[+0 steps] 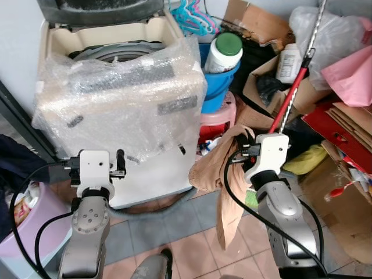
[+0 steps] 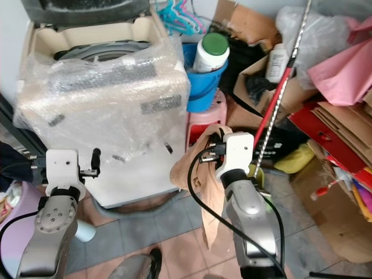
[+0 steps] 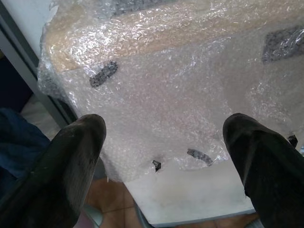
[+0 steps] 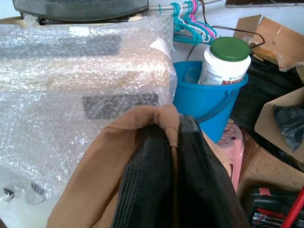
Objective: Clothes washing
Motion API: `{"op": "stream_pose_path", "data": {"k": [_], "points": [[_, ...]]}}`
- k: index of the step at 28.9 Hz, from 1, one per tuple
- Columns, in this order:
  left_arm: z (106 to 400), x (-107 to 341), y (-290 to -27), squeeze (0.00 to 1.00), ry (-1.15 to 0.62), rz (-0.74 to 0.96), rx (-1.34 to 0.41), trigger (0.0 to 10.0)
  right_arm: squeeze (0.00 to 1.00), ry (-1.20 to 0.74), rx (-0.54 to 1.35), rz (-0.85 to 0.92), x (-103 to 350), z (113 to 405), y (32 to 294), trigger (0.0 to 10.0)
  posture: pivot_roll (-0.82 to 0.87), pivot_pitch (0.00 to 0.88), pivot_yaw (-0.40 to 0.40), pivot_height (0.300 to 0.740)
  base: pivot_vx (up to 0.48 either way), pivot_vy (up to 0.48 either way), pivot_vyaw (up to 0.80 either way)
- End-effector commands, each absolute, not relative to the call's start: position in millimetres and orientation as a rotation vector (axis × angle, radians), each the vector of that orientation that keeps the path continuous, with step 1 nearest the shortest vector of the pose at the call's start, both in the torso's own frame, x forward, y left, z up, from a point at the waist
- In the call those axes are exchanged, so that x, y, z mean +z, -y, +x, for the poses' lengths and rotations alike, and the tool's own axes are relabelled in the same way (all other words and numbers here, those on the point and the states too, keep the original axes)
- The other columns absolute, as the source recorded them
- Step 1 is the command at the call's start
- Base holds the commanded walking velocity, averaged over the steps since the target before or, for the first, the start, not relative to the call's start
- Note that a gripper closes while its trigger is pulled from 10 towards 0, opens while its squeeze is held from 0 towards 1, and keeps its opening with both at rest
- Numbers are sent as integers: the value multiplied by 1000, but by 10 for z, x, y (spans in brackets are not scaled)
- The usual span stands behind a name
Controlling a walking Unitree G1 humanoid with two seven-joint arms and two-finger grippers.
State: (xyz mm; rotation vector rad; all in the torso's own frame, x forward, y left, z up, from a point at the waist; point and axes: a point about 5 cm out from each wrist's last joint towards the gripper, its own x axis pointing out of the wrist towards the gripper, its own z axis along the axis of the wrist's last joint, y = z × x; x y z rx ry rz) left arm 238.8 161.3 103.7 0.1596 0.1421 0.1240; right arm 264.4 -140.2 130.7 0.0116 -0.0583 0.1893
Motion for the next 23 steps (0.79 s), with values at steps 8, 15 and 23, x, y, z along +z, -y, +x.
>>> {"op": "stream_pose_path", "data": {"k": [8,15,23], "points": [[2418,1140,-1523,0,-109,105,46,10000,0,78,194,23,1346,2666,1405,10000,-16,11,18,740,0,0,800],[2439,1129,-1530,0,-116,83,30,10000,0,65,143,45,1321,2672,1458,10000,-11,26,20,740,0,0,343],[2415,1147,-1588,0,-81,112,102,10000,0,75,174,-24,1360,2723,1367,10000,-9,18,19,740,0,0,0]]}}
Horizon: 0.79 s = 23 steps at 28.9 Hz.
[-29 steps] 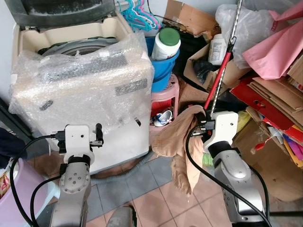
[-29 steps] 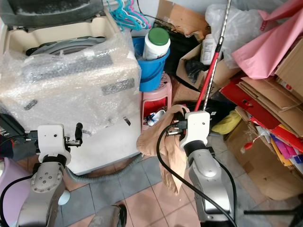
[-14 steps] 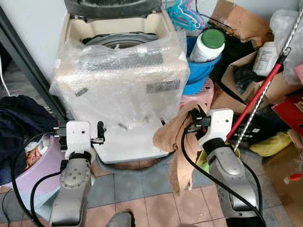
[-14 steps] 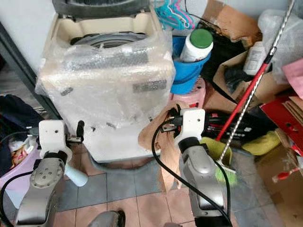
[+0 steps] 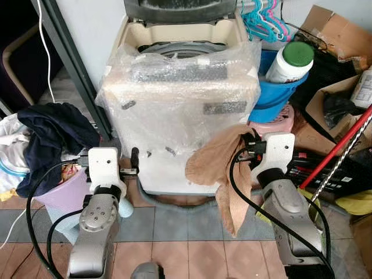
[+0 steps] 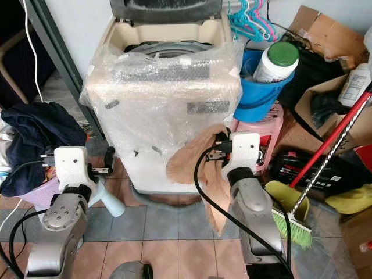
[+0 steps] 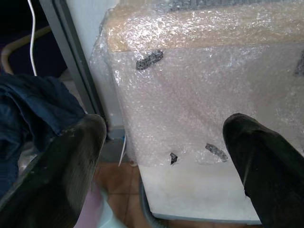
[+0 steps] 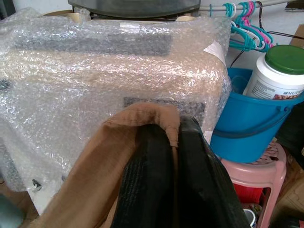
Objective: Clothes washing
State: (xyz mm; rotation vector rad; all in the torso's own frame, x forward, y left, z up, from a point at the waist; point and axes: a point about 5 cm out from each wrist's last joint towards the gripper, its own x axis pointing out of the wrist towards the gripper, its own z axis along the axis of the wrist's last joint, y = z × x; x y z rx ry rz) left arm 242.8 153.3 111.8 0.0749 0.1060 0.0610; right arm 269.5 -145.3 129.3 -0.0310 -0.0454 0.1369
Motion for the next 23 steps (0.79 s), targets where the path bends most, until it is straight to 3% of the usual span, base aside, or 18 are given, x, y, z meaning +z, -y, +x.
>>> {"op": "stream_pose_path", "data": {"k": [1,8,12,20,23], "points": [[2411,1140,-1592,0,-86,103,112,10000,0,79,183,-5,1366,2720,1353,10000,-9,18,19,740,0,0,0],[2436,1131,-1591,0,-96,81,83,10000,0,80,208,-40,1370,2696,1276,10000,-8,20,19,740,0,258,0],[2492,1146,-1579,0,-87,33,100,10000,0,110,332,-43,1410,2663,1161,10000,-15,8,25,740,245,412,0],[2493,1154,-1541,0,-74,40,84,10000,0,114,317,-39,1407,2673,1194,10000,-13,0,28,740,251,410,0],[2485,1159,-1513,0,-72,78,63,10000,0,102,259,-25,1381,2695,1268,10000,-12,0,29,740,0,95,0]]}}
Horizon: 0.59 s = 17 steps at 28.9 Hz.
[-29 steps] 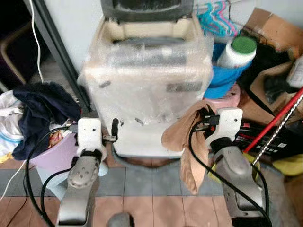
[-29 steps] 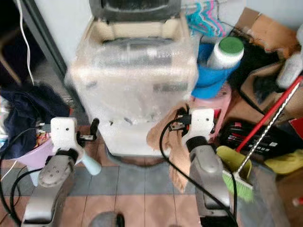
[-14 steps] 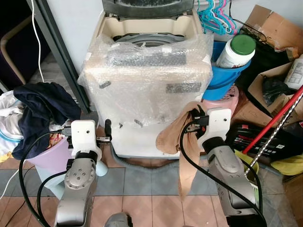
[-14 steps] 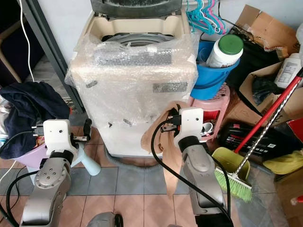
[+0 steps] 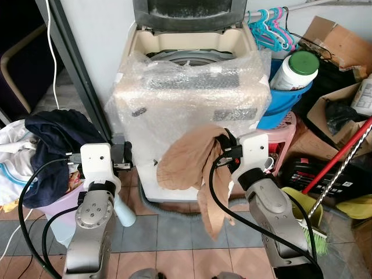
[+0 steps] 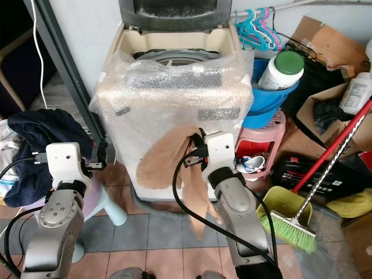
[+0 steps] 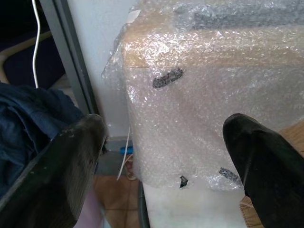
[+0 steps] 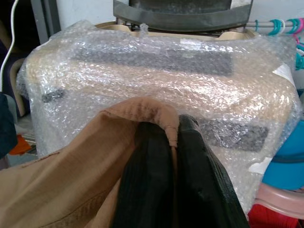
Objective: Clothes washing
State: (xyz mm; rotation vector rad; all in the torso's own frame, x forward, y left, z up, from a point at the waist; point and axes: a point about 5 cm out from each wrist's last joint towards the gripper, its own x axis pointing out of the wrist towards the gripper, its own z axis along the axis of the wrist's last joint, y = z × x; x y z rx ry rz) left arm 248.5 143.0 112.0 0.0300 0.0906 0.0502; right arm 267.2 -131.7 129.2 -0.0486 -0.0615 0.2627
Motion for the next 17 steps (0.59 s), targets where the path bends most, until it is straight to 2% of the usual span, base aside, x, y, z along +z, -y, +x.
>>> {"op": "stream_pose_path", "data": {"k": [1,5,6,7,8,9,10,11,12,14,15,17], "points": [[2485,1159,-1513,0,-72,78,63,10000,0,102,259,-25,1381,2695,1268,10000,-12,0,29,740,0,0,0],[2487,1127,-1510,0,-90,64,40,10000,0,73,170,-84,1329,2752,1349,10000,-13,0,32,740,0,0,0],[2483,1129,-1509,102,-86,47,37,10000,0,72,171,-83,1315,2756,1354,10000,-13,0,32,740,0,0,0],[2478,1142,-1505,592,-72,33,29,3804,0,78,162,-102,1297,2758,1366,10000,-12,0,33,740,0,0,0],[2478,1142,-1505,592,-72,33,29,3804,0,78,162,-102,1297,2758,1366,10000,-12,0,33,740,0,0,0],[2472,1143,-1495,0,-72,12,17,0,0,78,151,-90,1290,2759,1374,10000,-12,0,33,740,304,0,0],[2467,1141,-1491,0,-74,6,12,0,0,76,143,-76,1285,2760,1377,10000,-12,0,34,740,304,0,0],[2463,1125,-1493,0,-91,-1,23,4549,0,65,147,-65,1273,2758,1375,10000,-13,0,35,740,0,0,0],[2467,1111,-1495,0,-106,-7,31,10000,0,53,173,-65,1266,2750,1364,10000,-13,0,35,740,0,0,0],[2478,1109,-1496,0,-109,5,32,10000,0,41,201,7,1259,2728,1352,10000,-12,0,35,740,0,0,0],[2474,1121,-1494,0,-100,-15,26,118,0,49,189,1,1265,2725,1361,10000,-14,0,35,740,0,0,0],[2470,1129,-1501,0,-97,-25,27,0,0,56,173,-13,1266,2725,1375,10000,-14,0,36,740,0,0,0]]}}
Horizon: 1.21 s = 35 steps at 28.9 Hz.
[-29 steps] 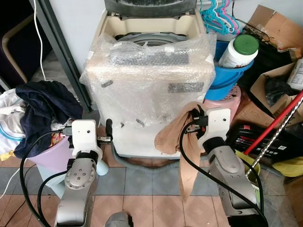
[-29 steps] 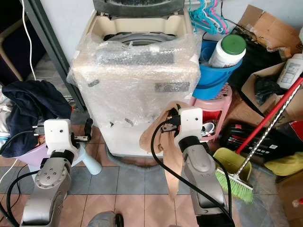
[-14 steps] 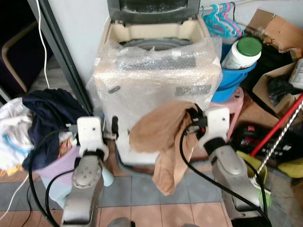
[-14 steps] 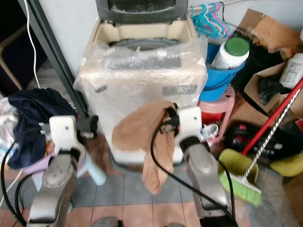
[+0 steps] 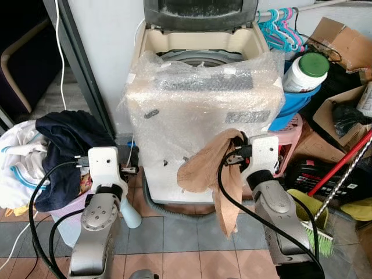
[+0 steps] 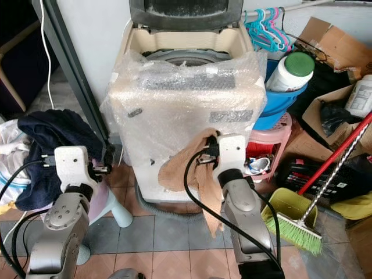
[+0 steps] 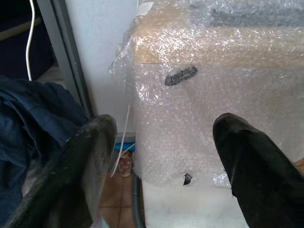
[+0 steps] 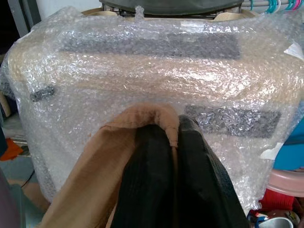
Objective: Clothes washing
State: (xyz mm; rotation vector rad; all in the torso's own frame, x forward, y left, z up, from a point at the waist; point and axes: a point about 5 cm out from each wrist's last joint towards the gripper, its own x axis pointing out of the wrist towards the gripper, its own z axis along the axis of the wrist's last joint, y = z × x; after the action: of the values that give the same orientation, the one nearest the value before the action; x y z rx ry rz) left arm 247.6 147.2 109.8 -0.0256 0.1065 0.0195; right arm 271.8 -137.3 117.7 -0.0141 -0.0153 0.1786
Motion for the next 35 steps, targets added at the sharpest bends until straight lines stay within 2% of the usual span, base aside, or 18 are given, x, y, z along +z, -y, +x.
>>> {"op": "stream_pose_path", "data": {"k": [1,2,3,5,7,8,13,18,19,22,23,28,35], "points": [[2470,1124,-1505,0,-101,-15,33,0,0,54,166,-14,1260,2726,1382,10000,-14,0,36,740,0,0,0],[2472,1112,-1503,0,-112,-4,31,4157,0,49,159,-12,1251,2728,1390,10000,-14,0,36,740,0,0,0],[2474,1103,-1499,0,-119,1,23,10000,0,44,155,-12,1244,2730,1395,10000,-14,0,36,740,0,0,0],[2467,1132,-1478,0,-92,-8,-34,10000,0,23,154,-72,1227,2742,1379,10000,-17,0,36,740,0,0,0],[2463,1142,-1503,0,-89,-1,-9,10000,0,51,168,-85,1252,2746,1353,10000,-17,0,35,740,141,0,0],[2464,1136,-1510,1000,-95,-19,3,10000,0,49,180,-60,1258,2744,1336,10000,-18,0,35,740,330,0,0],[2466,1116,-1527,1000,-107,-32,27,10000,0,63,164,-48,1295,2754,1322,10000,-19,0,32,740,131,0,0],[2441,1148,-1482,1000,-86,-18,-43,10000,0,78,249,-37,1329,2727,1283,10000,-18,0,30,740,175,0,0],[2439,1148,-1472,949,-85,-29,-49,10000,0,83,262,-40,1336,2727,1278,10000,-17,0,29,740,304,0,0],[2437,1140,-1466,957,-91,-33,-47,10000,0,102,291,-52,1375,2741,1250,10000,-18,0,29,740,328,0,0],[2438,1129,-1468,0,-99,-25,-38,10000,0,135,336,-72,1447,2766,1198,10000,-18,0,29,740,300,0,0],[2440,1122,-1464,0,-104,-26,-38,10000,0,181,402,-107,1543,2802,1132,10000,-19,0,29,740,294,0,0],[2458,1103,-1449,0,-111,-33,-41,10000,0,282,470,-102,1877,3053,1097,10000,-16,0,34,740,332,0,0]]}}
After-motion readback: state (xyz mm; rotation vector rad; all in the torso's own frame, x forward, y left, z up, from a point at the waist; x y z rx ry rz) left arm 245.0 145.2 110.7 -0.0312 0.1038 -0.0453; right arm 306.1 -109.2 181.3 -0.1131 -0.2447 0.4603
